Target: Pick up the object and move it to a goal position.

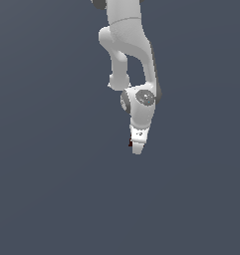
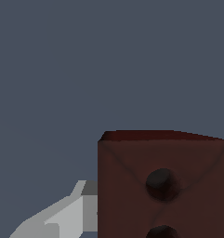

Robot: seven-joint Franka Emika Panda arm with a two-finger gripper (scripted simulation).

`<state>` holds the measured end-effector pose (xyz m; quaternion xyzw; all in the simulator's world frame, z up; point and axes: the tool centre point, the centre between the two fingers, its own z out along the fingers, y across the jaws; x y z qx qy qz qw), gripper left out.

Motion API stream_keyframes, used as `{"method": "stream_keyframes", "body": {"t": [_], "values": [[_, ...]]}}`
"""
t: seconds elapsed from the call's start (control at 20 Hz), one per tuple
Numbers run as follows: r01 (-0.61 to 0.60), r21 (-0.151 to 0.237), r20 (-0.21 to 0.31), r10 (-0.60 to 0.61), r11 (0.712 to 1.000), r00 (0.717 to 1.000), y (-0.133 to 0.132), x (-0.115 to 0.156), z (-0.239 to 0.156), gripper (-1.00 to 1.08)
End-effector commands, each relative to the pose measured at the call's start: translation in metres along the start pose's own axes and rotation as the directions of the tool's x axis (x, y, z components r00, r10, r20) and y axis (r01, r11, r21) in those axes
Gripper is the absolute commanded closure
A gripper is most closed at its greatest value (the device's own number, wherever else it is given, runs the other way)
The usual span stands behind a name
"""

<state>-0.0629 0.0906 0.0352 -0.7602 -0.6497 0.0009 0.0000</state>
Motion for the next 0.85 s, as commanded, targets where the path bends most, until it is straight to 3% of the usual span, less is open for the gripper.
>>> {"method": "stream_keyframes", "body": {"t": [0.0,0.4,0.8], "values": [[0.002,-0.002,-0.001,-0.002,1.000,1.000,-0.012,0.016,-0.006,1.08],[0.002,-0.001,0.000,-0.002,1.000,1.000,-0.047,0.062,-0.022,1.08],[0.001,-0.001,-0.001,-0.001,1.000,1.000,-0.052,0.071,-0.025,1.08]]}}
